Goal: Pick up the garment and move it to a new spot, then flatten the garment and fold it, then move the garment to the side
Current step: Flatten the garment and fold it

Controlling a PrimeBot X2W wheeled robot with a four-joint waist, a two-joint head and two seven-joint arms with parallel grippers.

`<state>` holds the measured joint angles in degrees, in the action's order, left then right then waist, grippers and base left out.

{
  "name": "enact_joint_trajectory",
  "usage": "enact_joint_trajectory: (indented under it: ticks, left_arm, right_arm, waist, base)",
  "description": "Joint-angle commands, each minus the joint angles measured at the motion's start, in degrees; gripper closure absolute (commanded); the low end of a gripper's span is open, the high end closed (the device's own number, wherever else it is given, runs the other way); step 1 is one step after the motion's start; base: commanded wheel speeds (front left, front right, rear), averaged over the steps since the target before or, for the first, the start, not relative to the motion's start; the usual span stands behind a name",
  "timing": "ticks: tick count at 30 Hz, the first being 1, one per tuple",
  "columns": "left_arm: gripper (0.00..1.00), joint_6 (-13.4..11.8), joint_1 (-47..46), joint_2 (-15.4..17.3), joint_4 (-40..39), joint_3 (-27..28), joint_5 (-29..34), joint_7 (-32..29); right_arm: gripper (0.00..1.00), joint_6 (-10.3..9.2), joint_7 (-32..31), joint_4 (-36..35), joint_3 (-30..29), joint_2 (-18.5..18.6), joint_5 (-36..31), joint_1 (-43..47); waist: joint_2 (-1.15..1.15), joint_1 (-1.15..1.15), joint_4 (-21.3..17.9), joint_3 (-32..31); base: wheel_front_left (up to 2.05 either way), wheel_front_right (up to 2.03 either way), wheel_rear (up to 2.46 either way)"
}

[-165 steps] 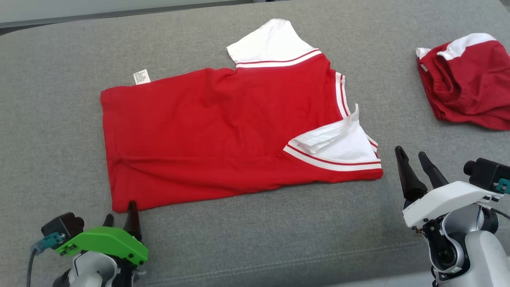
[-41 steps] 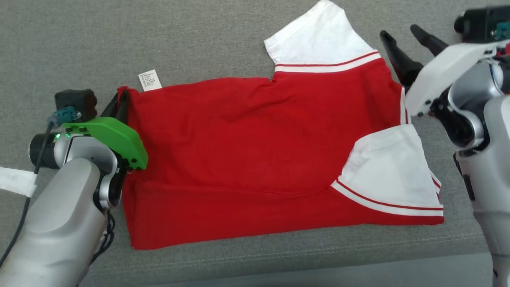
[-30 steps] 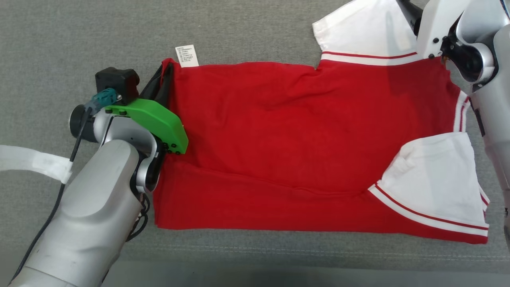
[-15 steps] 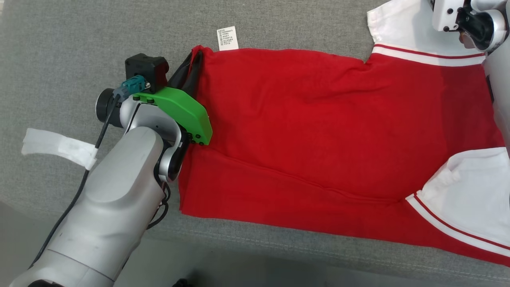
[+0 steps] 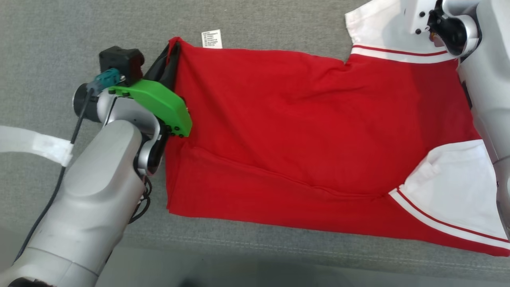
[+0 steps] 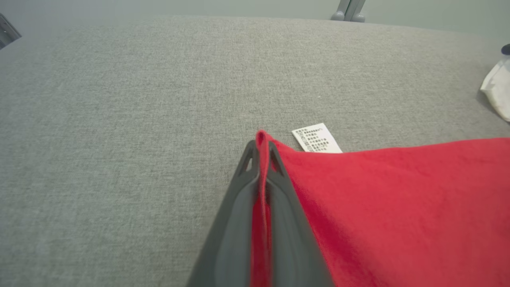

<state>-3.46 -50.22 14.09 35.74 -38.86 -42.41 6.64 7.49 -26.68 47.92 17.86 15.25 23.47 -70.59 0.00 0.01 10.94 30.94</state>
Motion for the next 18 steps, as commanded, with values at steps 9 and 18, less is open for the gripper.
enact_joint_trajectory:
  ticks: [9, 18]
  left_arm:
    - [1.0, -0.2, 6.3, 5.7, -4.1, 2.2, -1.8, 2.4]
    - [1.0, -2.6, 16.0, 11.0, -15.2, 3.9, -3.9, 2.3]
  right_arm:
    - [1.0, -0.01, 3.6, -14.5, 6.5, 6.9, 11.1, 10.0]
    - [1.0, -0.01, 7.6, -31.3, 2.7, 11.4, 18.8, 25.9]
  waist:
    - [0.0, -0.01, -6.1, -6.6]
    - [0.0, -0.01, -9.0, -11.1]
  base:
    - [0.0, 0.0, 0.0]
    - [0.0, 0.0, 0.0]
